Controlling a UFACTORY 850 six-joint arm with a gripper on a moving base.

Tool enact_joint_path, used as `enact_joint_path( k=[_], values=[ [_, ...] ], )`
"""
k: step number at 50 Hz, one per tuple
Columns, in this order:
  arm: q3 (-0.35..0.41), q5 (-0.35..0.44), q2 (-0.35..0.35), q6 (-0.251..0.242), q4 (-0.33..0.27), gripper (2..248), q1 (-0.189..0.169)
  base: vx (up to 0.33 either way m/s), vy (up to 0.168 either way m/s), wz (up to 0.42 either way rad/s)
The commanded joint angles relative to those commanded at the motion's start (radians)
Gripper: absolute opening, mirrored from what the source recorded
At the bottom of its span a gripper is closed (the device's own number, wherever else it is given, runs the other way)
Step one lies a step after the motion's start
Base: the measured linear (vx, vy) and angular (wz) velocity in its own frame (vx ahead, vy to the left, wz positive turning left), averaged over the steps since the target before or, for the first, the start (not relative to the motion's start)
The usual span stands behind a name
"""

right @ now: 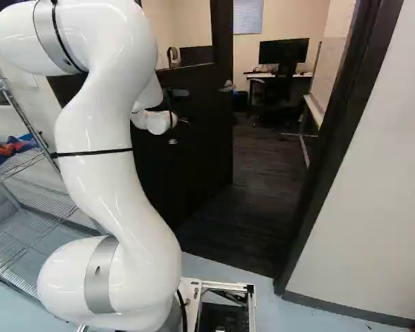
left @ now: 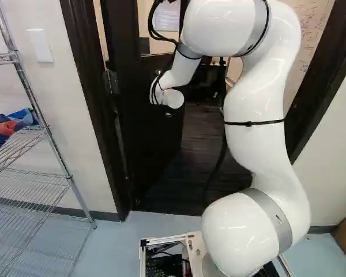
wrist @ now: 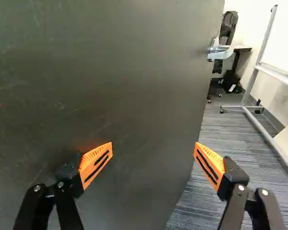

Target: Open the door and move inside

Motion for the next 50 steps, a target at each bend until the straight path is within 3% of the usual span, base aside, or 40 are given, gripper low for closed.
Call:
enact_joint_path(
  k=[50],
  values=[
    [-0.125,0.000,-0.097,0.000,-0.105,247,0.058,0.000,0.000,0.000]
  ],
)
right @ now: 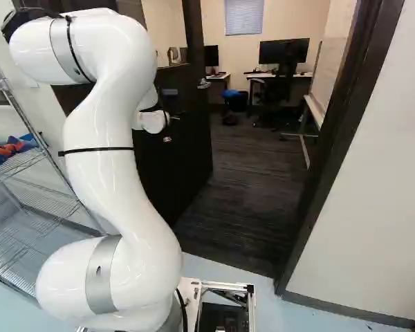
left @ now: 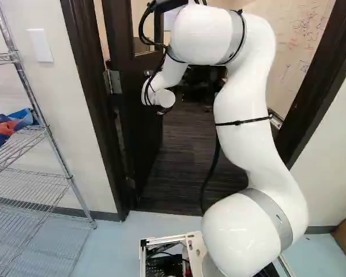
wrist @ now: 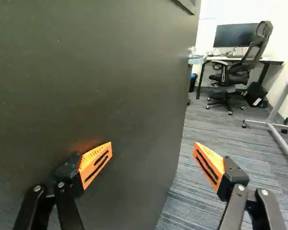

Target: Open the door and move inside

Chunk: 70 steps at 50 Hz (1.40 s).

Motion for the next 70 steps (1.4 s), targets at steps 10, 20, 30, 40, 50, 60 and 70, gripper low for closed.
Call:
enact_joint_path(
  k=[10,20,30,40,50,60,70],
  values=[
    [-0.023,0.000,-0.018,0.000,-0.021,247,0.011,0.000,0.000,0.000],
    [-0.040,0.000,-0.030,0.000,-0.031,247,0.022,0.000,0.000,0.000],
    [-0.045,0.000,-0.034,0.000,-0.032,247,0.027,0.000,0.000,0.000],
    [-0.046,0.000,-0.035,0.000,-0.032,247,0.028,0.000,0.000,0.000],
    [-0.033,0.000,-0.025,0.000,-0.032,247,0.018,0.000,0.000,0.000],
    [0.001,0.000,0.001,0.000,-0.032,247,-0.002,0.000,0.000,0.000],
    [0.048,0.000,0.037,0.000,-0.032,247,-0.022,0.000,0.000,0.000]
  ],
)
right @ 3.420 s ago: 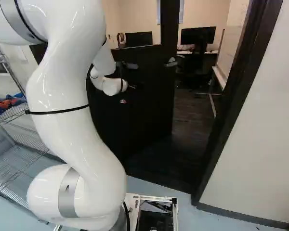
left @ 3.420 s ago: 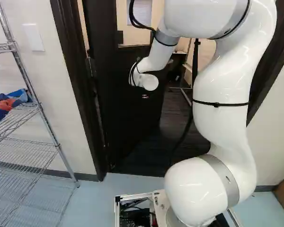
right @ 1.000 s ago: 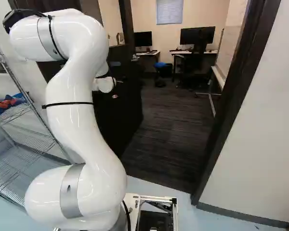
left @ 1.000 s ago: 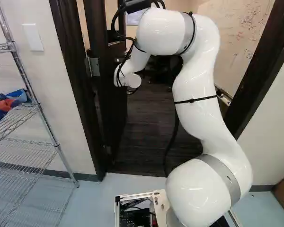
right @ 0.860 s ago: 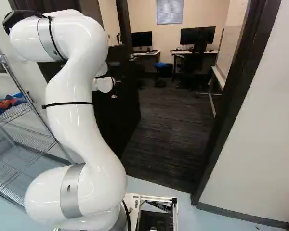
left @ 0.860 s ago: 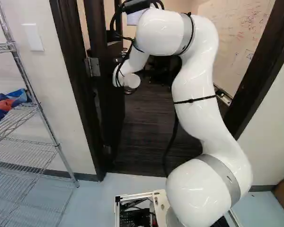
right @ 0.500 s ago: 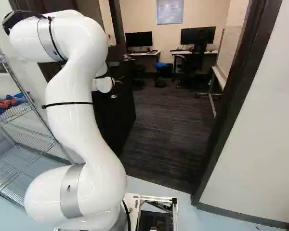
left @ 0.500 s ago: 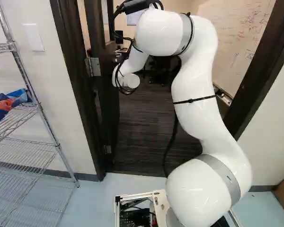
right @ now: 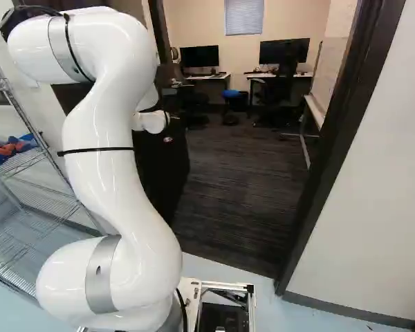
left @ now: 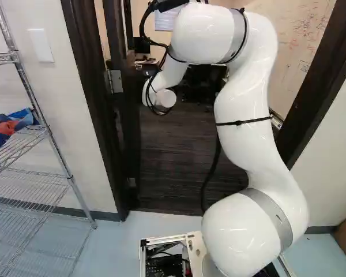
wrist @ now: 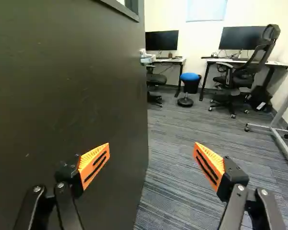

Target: Open the door and move inside

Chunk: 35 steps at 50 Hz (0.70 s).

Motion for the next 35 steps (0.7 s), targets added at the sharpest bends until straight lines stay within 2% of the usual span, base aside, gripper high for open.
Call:
enact_joint_path(
  k=[35],
  values=[
    [0.196,0.000,0.155,0.000,-0.011,247,-0.055,0.000,0.000,0.000]
  ],
)
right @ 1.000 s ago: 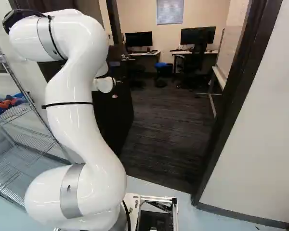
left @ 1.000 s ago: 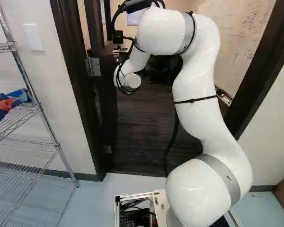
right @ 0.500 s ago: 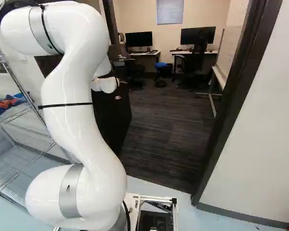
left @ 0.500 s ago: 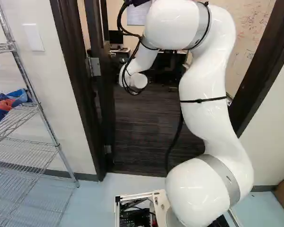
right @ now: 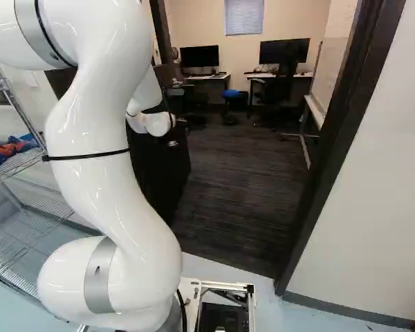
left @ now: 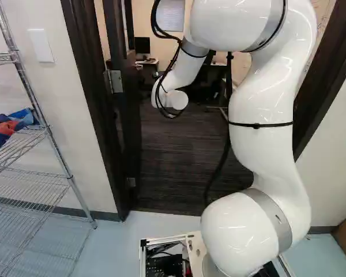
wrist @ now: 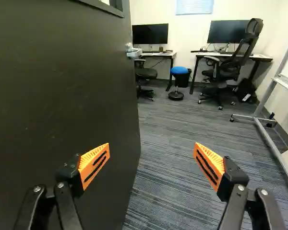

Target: Open the door and move inside

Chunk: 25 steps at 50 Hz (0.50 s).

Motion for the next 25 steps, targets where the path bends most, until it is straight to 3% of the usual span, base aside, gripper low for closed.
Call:
enact_joint_path(
  k=[25],
  values=[
    [0.142,0.000,0.119,0.000,-0.103,247,-0.033,0.000,0.000,0.000]
  ],
)
